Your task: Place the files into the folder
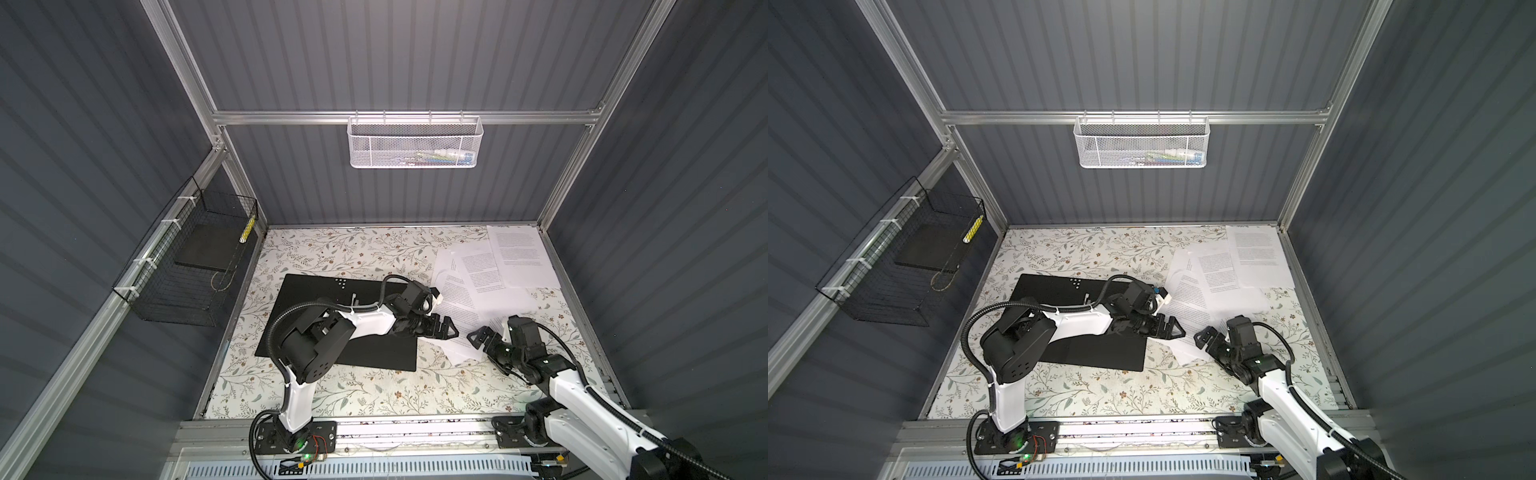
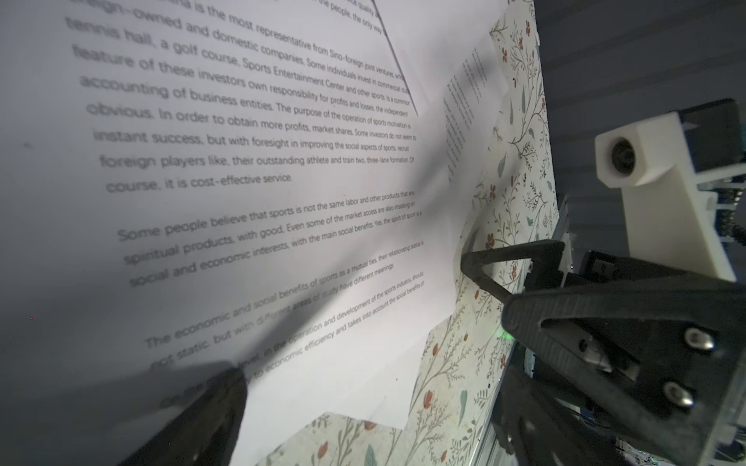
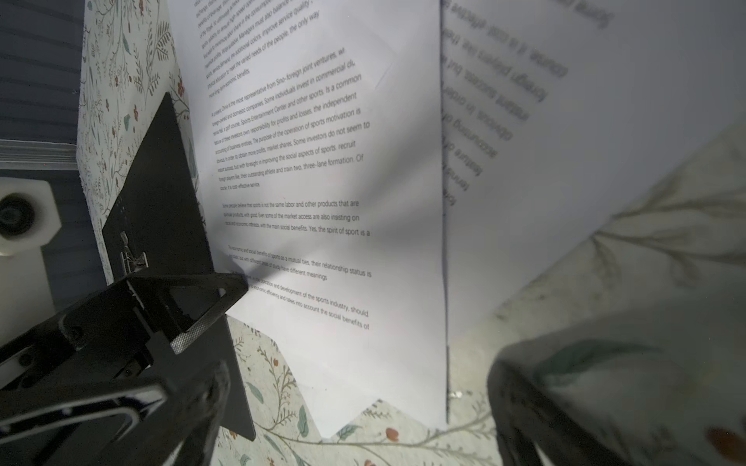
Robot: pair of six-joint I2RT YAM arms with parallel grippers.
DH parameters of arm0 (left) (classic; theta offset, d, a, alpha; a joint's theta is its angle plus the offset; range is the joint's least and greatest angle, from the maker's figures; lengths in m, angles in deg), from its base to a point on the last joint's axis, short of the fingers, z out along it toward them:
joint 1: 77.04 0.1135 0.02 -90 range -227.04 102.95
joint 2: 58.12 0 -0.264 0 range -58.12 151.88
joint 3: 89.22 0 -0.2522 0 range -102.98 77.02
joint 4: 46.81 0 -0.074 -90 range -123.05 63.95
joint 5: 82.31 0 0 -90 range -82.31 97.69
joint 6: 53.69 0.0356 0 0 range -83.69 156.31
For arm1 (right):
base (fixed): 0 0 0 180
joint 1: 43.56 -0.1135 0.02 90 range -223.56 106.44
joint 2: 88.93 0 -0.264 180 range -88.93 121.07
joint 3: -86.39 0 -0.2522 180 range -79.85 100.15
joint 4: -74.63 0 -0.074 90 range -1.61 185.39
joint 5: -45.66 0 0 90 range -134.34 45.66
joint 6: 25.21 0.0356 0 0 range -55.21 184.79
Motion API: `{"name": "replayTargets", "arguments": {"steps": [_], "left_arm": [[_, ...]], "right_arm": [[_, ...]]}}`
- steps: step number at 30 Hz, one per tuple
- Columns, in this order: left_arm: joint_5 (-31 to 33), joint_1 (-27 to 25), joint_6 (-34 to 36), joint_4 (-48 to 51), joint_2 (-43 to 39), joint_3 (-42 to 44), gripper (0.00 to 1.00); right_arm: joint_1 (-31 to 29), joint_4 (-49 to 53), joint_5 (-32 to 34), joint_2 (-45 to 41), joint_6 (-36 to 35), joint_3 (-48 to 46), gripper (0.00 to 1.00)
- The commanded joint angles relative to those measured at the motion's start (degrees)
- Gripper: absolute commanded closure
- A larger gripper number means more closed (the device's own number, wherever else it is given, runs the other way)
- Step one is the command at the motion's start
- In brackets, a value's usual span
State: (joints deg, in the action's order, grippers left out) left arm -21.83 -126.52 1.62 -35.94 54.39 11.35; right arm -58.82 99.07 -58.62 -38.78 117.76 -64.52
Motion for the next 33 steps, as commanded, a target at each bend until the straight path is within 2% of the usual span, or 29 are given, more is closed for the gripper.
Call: {"name": "replayTargets", "arguments": {"steps": [1, 9, 14, 18, 25, 33], "left_arm": [[0.9, -0.3, 0.3, 5.6, 4.6, 1.7, 0.0], [0.4, -0.4, -0.1, 4.8, 5.2, 2.3, 0.0], [0.4, -0.4, -0.1, 4.3, 5.3, 2.8, 0.0], [0.5, -0.3, 0.1, 4.1, 5.0, 3.5, 0.0], [1.2, -0.3, 0.8, 4.5, 4.5, 4.4, 0.0], [1.2, -0.4, 0.8, 3.9, 4.8, 5.3, 0.0]], "right_arm": [[-0.3, 2.1, -1.4, 3.3, 1.9, -1.1, 0.01], [-0.8, 2.0, -0.4, 7.5, 4.9, -0.4, 0.01], [-0.8, -7.3, -4.3, 8.9, 3.6, -1.8, 0.01], [-0.5, -4.4, -1.0, 10.0, 0.5, 0.9, 0.01], [0.5, -4.2, -1.4, 9.2, -0.6, 2.7, 0.02], [2.2, 6.2, 1.1, 16.0, -7.5, 10.6, 0.03]]}}
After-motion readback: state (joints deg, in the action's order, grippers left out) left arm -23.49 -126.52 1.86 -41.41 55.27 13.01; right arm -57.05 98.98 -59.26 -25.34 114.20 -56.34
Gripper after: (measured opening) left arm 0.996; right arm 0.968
